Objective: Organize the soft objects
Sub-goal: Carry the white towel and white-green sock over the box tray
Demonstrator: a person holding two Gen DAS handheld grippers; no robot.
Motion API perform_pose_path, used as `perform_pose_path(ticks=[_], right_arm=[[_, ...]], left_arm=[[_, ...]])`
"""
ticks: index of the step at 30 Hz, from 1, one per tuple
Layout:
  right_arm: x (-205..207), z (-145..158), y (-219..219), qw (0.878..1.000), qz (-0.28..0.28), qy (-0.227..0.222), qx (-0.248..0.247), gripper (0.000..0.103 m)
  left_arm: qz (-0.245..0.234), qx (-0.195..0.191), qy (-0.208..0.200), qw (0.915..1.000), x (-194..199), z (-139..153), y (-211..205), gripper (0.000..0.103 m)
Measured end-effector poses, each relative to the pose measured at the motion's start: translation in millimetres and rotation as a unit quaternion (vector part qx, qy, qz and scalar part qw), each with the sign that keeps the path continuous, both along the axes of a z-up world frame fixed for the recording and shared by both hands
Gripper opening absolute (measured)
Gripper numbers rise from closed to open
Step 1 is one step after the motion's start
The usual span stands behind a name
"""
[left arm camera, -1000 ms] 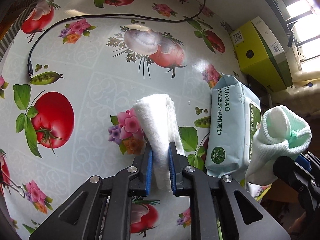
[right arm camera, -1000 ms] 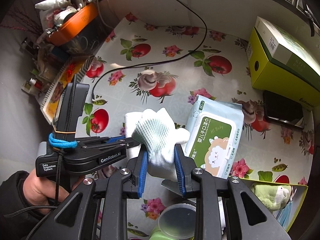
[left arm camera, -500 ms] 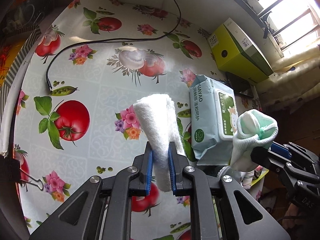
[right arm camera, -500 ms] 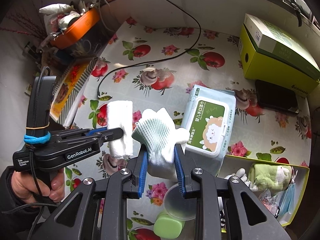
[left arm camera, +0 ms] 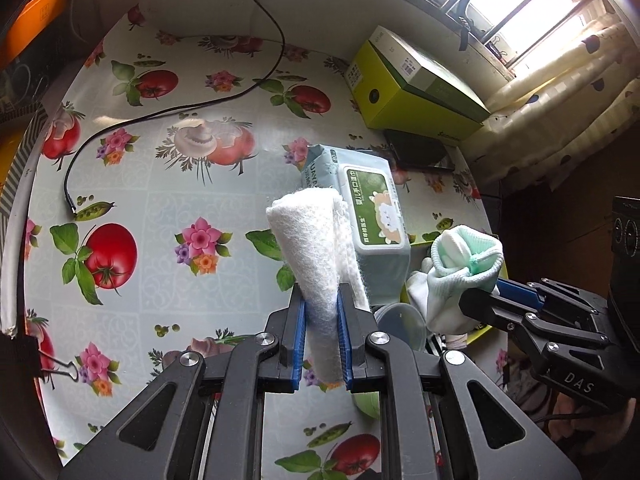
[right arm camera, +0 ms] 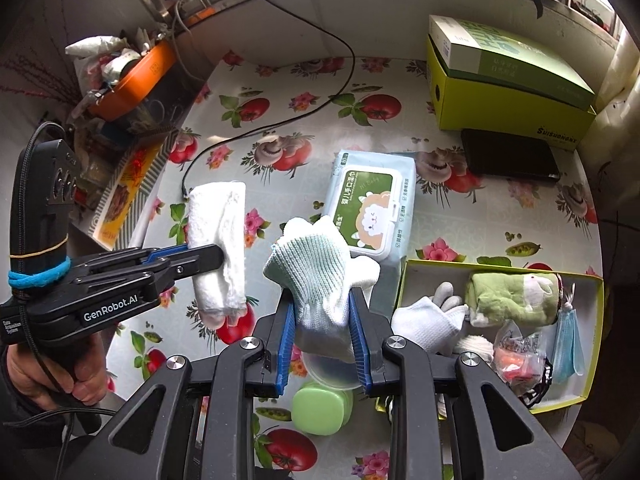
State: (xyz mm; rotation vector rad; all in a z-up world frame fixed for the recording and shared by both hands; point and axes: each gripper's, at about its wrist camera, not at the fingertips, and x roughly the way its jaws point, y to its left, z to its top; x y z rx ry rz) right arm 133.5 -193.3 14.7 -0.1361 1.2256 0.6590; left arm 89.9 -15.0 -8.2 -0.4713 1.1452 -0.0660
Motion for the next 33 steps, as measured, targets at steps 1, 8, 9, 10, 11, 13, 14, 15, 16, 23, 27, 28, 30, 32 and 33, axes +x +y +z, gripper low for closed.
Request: perform_pose_path(ticks=[1,8,9,10,11,13,14,15,16,23,27,28,30,32,33], right_arm=[[-0.7,0.0,-2.4,1.0,-0.003,0.0,0.0,0.025],[-1.7,-1.9,-14.5,1.0,-0.016,0.005,0.003,0.025],[-1.7,-1.5,-15.2,1.0,-0.016,0.005,0.003,0.025],[-1.7,-1.4,-16.0,1.0,-0.017,0.005,0.004,0.025],[-1.5,-1.5,-16.7,1.0,-0.018,0.005,0.004,0.025],[-1.0,-1.1,-19.4,1.0,-0.02,0.005,0.006,0.025],[-0.6,-1.1,-20.7,1.0,-0.021,0.005,0.007,0.025],[-0.4,-0.9,-22.3,1.0,-0.023,0.005,0.007,0.025],[-0.2,-0.7,-23.9,1.0,-0.025,0.005,0.008,0.025],[2.5,-0.6,-40.0,0.999,-0.042,0.005,0.013,0.025],[4.2,-1.3,-53.9,0.998,-0.056,0.006,0.015,0.025],[5.0,-1.6,-57.9,0.998,-0.06,0.006,0.016,0.025],[5.9,-2.2,-65.6,0.997,-0.07,0.006,0.016,0.025],[7.4,-2.9,-73.9,0.997,-0.079,0.006,0.016,0.025],[8.3,-3.3,-78.0,0.996,-0.084,0.007,0.016,0.025]], left_arm=[[-0.003,0.001,-0.001,1.0,0.0,1.2,-2.7,0.015],[-0.02,0.003,-0.003,0.9998,1.3,6.0,-17.3,0.015],[-0.021,0.003,-0.003,0.9998,1.4,6.7,-18.9,0.015],[-0.023,0.004,-0.004,0.9997,1.8,7.3,-20.5,0.015],[-0.024,0.005,-0.004,0.9997,2.5,8.0,-22.0,0.015],[-0.027,0.005,-0.004,0.9996,3.4,9.0,-24.6,0.015],[-0.029,0.006,-0.004,0.9996,4.0,9.6,-26.0,0.015],[-0.031,0.007,-0.003,0.9995,4.7,10.2,-27.5,0.015],[-0.033,0.007,-0.003,0.9994,5.4,10.6,-29.0,0.015],[-0.051,0.013,-0.004,0.9986,13.1,14.2,-45.1,0.015],[-0.068,0.017,-0.005,0.9976,20.2,16.1,-57.7,0.015],[-0.073,0.017,-0.005,0.9972,22.0,16.7,-61.5,0.015],[-0.083,0.019,-0.005,0.9964,26.2,17.6,-69.0,0.015],[-0.093,0.021,-0.006,0.9954,30.3,18.7,-77.5,0.015],[-0.099,0.022,-0.006,0.9948,32.7,19.1,-82.5,0.015]])
